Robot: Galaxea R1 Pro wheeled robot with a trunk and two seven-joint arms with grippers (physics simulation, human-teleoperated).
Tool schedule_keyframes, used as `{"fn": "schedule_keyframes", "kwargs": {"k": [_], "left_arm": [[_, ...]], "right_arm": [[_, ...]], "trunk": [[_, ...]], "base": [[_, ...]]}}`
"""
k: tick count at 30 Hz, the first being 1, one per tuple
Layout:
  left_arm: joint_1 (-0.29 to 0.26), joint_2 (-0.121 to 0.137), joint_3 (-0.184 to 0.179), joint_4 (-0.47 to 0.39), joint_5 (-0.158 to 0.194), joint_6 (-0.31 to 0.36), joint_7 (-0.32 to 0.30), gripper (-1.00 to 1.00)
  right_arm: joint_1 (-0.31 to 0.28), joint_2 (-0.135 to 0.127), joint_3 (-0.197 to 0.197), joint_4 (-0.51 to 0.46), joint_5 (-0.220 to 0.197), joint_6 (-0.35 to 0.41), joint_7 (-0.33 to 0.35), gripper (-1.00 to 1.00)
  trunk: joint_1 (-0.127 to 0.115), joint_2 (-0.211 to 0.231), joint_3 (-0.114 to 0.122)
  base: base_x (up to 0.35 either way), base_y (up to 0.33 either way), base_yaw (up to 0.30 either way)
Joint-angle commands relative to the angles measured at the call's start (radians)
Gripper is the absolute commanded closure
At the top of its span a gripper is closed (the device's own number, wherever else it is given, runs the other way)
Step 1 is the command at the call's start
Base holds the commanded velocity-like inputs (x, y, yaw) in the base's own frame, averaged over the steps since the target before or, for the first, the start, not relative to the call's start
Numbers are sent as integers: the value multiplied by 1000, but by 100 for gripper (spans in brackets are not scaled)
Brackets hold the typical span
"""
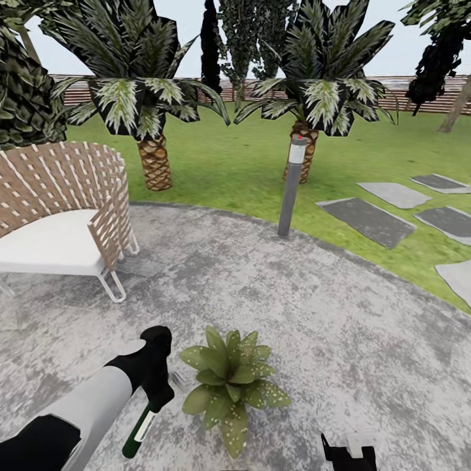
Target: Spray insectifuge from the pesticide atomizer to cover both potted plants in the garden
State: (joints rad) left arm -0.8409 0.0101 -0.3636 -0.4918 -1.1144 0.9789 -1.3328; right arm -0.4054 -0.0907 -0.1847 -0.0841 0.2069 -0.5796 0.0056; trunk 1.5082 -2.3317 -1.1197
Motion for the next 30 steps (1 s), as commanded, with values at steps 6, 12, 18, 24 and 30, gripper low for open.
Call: {"fn": "schedule_keyframes", "kwargs": {"k": [6, 12, 18, 24, 30], "left_arm": [[0, 6, -12, -4, -8, 9, -5, 100], [17, 51, -31, -3, -7, -12, -3, 100], [41, 49, -32, -8, -9, -113, -9, 100], [42, 39, -28, -10, -10, -106, 0, 100], [27, 10, -30, -17, -10, -106, 1, 100]], "right_arm": [[-1, 0, -9, 1, 9, -3, 1, -100], [-1, 0, -9, 1, 9, -3, 1, -100], [-1, 0, -7, 1, 9, -3, 1, -100], [-1, 0, -8, 3, 9, -3, 1, -100], [-1, 0, -8, 2, 9, -3, 1, -100]], "trunk": [[0, 0, -1], [0, 0, -1], [0, 0, -1], [0, 0, -1], [0, 0, -1]], "base": [[0, 0, -212], [0, 0, -4], [0, 0, 0], [-116, 0, 0], [-5, 0, -24]]}}
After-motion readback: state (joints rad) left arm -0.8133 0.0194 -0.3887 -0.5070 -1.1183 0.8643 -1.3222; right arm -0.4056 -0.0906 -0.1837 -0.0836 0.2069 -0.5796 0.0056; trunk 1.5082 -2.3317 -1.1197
